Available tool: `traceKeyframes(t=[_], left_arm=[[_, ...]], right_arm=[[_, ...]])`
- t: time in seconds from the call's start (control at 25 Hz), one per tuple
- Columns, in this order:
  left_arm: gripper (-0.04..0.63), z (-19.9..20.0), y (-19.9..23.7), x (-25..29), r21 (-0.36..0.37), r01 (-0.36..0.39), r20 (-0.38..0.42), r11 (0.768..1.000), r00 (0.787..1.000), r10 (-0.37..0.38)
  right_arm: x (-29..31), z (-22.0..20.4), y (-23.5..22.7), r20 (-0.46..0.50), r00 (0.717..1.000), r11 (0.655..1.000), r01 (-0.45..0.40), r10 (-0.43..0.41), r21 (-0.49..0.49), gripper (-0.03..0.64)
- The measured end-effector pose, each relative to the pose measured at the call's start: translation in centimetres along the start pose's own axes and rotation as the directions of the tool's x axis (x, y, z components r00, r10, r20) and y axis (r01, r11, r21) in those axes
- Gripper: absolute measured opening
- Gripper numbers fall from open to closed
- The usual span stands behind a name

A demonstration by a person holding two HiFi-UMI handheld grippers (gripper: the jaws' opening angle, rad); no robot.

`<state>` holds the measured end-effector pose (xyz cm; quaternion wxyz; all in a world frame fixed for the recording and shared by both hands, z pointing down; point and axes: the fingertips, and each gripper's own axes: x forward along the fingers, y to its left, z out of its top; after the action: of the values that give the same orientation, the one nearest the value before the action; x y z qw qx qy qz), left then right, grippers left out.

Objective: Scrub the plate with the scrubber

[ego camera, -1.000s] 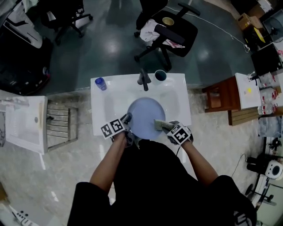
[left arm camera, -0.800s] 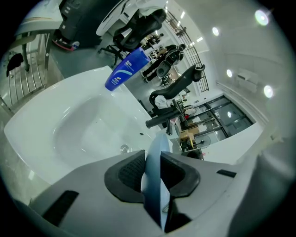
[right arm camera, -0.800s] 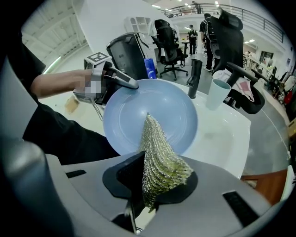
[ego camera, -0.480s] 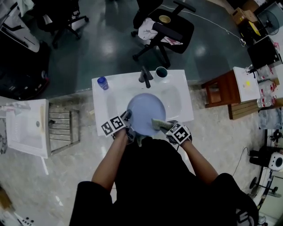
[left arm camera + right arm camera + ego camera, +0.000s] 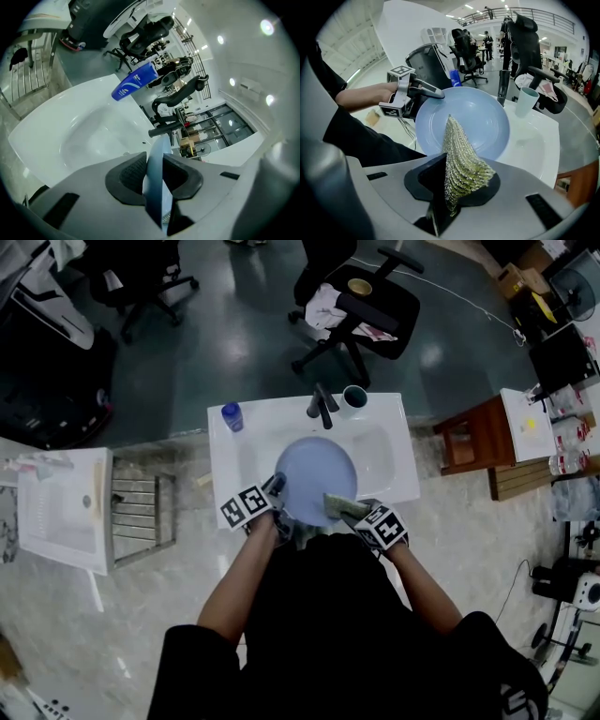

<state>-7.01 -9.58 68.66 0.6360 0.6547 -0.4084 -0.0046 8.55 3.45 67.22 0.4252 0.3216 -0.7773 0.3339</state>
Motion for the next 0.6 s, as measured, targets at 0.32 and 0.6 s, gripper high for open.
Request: traceKeyframes(t=[0.32,0.6], left_arm=[[0.077,0.8,0.3,-0.1,-0.024,0.01,0.007,1.0,1.0,-0.01],[0.08,1.6,0.9,-0.2,-0.044,0.012,0.01,0.999,1.0,-0.012]], right_arm=[[0.6,2.2,2.0,0.041,0.998,0.999,-0.046,0.045,0.008,0.064],[1.6,3.9,3.0,0.054,0.995,0.996,-0.083,0.081,0.023,0.064]])
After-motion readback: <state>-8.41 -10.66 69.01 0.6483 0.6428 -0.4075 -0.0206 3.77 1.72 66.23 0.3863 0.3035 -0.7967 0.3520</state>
